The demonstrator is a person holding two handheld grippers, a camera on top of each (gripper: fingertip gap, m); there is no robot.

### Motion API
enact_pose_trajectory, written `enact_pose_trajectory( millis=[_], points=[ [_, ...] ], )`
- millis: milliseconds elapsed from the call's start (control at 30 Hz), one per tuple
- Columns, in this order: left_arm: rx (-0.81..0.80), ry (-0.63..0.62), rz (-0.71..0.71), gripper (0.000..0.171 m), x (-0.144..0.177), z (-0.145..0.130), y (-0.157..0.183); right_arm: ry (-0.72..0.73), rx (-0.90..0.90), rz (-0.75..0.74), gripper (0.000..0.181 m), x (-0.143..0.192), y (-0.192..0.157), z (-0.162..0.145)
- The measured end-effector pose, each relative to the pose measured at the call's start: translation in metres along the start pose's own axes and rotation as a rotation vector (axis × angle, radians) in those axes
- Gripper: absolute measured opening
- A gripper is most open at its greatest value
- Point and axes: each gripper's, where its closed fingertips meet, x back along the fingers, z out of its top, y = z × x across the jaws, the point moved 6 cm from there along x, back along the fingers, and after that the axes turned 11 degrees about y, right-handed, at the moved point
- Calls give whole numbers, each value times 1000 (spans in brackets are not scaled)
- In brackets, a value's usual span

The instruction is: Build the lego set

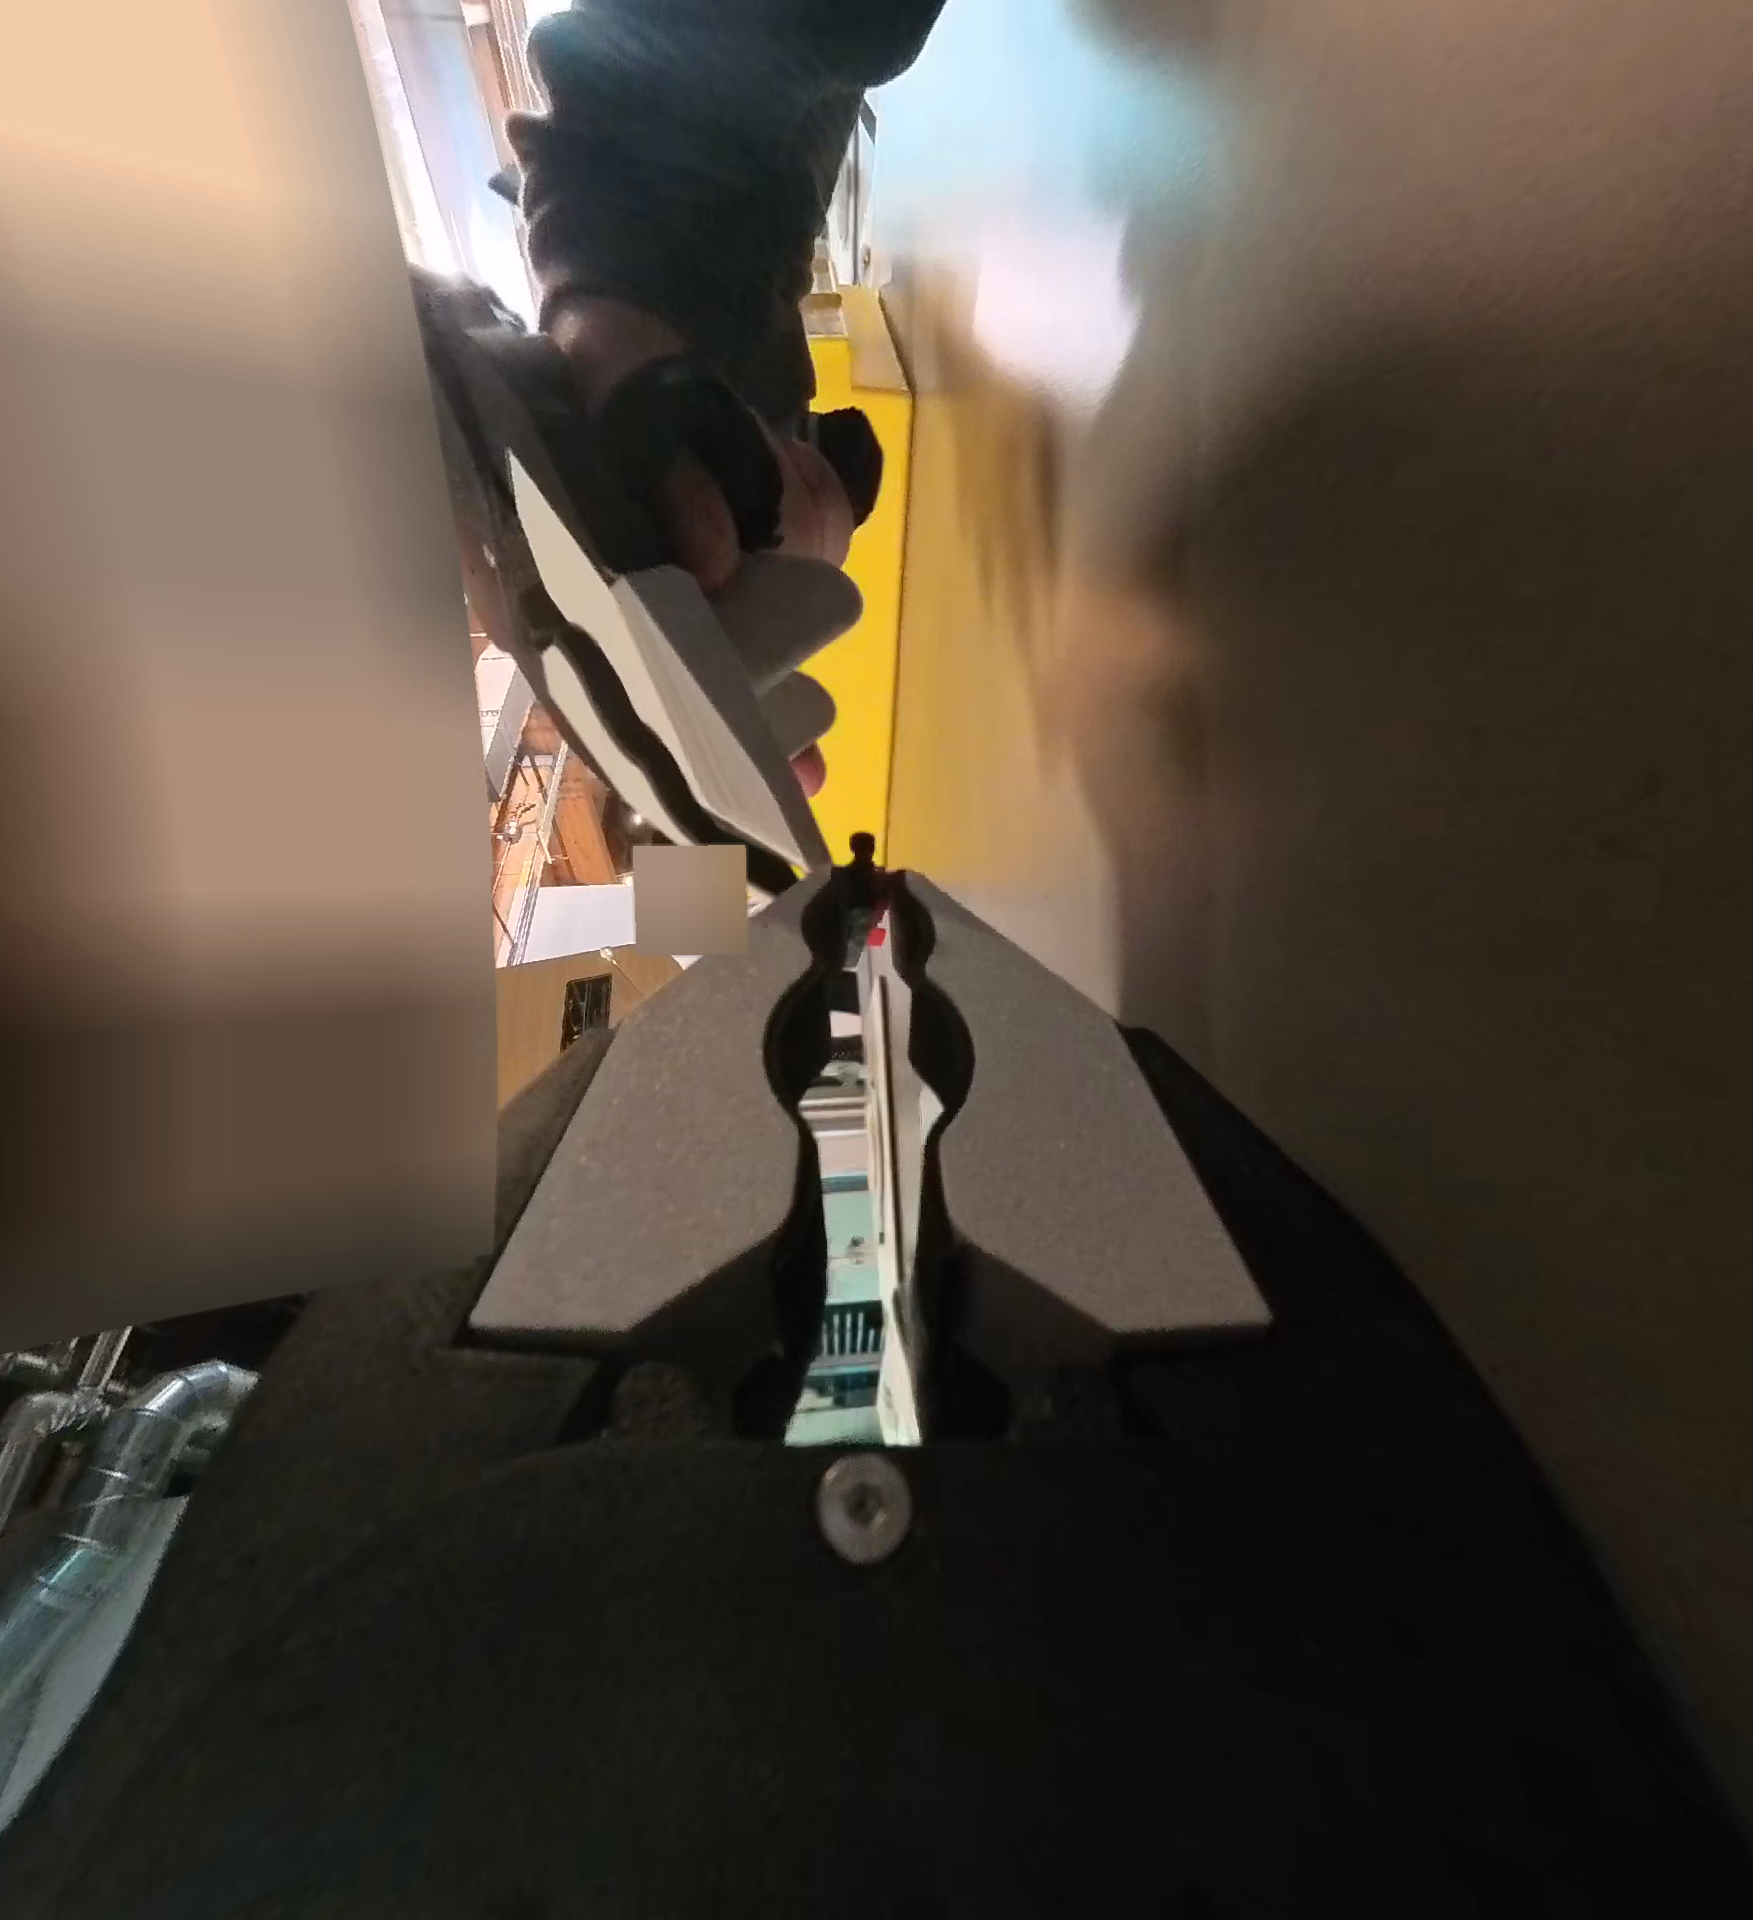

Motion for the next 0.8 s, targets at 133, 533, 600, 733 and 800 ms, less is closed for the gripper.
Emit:
enact_pose_trajectory(
  millis=[133,533,600,733,800],
  points=[
    [19,-24,26,7,1,-5,-5,37,157,-82,35,12,5,-2],
    [110,-37,88,6,5,-13,-17,44,951,-403,46,-11,-8,-8],
    [115,-28,89,6,5,-12,-18,63,1009,-422,38,-14,-12,-6],
    [115,-23,84,6,6,-11,-17,45,1077,-442,27,-19,-14,-7],
    [115,-22,80,6,6,-11,-17,36,1083,-441,23,-20,-14,-9]
  ],
)
